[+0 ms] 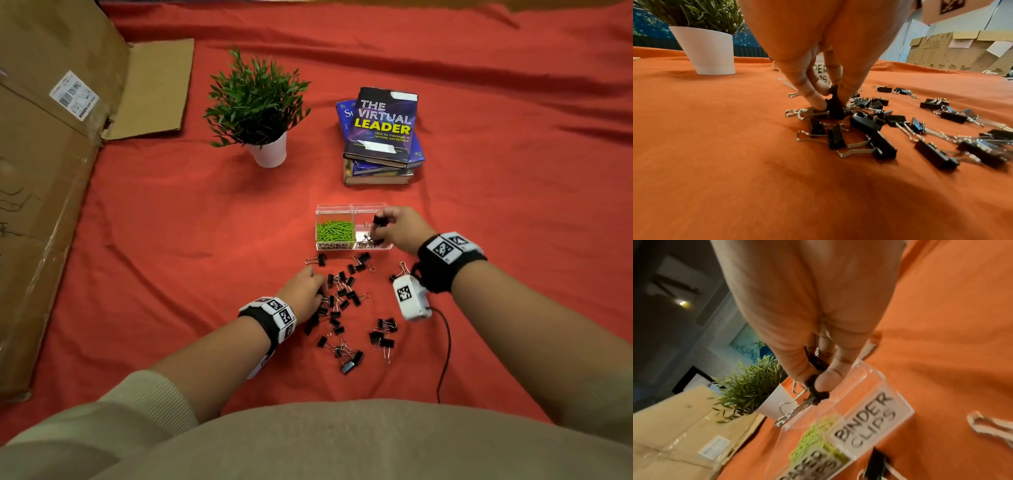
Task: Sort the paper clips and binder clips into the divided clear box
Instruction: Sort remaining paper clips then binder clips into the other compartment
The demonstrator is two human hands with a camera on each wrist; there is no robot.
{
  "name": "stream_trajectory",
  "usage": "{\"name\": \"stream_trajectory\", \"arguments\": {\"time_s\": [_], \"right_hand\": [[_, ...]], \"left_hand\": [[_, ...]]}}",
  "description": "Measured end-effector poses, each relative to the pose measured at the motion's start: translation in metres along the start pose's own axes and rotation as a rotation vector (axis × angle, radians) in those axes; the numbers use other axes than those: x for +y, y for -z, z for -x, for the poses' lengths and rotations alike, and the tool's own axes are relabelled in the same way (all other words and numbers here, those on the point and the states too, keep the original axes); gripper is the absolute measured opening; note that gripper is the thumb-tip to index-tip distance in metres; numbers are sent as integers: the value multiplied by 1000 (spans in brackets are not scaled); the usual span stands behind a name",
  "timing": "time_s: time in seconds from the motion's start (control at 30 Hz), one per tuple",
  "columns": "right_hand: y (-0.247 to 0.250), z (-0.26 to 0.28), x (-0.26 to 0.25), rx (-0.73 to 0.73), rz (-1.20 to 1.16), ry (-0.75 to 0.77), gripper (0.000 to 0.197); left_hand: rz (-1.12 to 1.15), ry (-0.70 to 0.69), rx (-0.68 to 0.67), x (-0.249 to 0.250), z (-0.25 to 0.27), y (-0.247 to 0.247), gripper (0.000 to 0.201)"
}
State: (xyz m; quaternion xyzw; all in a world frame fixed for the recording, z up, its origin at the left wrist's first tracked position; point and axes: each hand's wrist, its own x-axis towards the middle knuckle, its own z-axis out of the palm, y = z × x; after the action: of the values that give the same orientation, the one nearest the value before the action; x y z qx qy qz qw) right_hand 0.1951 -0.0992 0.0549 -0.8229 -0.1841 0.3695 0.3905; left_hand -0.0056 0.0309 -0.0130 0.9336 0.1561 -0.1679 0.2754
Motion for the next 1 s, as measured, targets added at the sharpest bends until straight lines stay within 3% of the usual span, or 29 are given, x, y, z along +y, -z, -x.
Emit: {"name": "stream_trajectory", "arguments": {"time_s": [0.1, 0.23, 0.37, 0.5, 0.6, 0.7, 0.8, 1.0], "right_hand": [[1, -24, -5, 53, 164, 29, 23], [-7, -33, -1, 128, 410, 43, 10], [-3, -23, 7, 114, 343, 80, 25], [9, -3, 27, 203, 379, 98, 15], [11, 10, 56, 177, 479, -47, 13], [-1, 24, 81, 69, 650, -166, 40], [-19, 35, 88, 38, 715, -160, 55], [-37, 41, 94, 30, 617, -16, 24]], "left_hand": [[27, 21, -7, 2, -3, 2, 16], [55, 56, -7, 4, -7, 2, 13], [36, 99, 39, 8, -16, -1, 26], [-63, 115, 37, 14, -25, -3, 42], [-82, 140, 44, 18, -30, -4, 41], [-64, 156, 52, 21, -32, -5, 35], [-34, 151, 50, 23, -33, -5, 27], [149, 129, 86, 26, -32, -1, 13]]}}
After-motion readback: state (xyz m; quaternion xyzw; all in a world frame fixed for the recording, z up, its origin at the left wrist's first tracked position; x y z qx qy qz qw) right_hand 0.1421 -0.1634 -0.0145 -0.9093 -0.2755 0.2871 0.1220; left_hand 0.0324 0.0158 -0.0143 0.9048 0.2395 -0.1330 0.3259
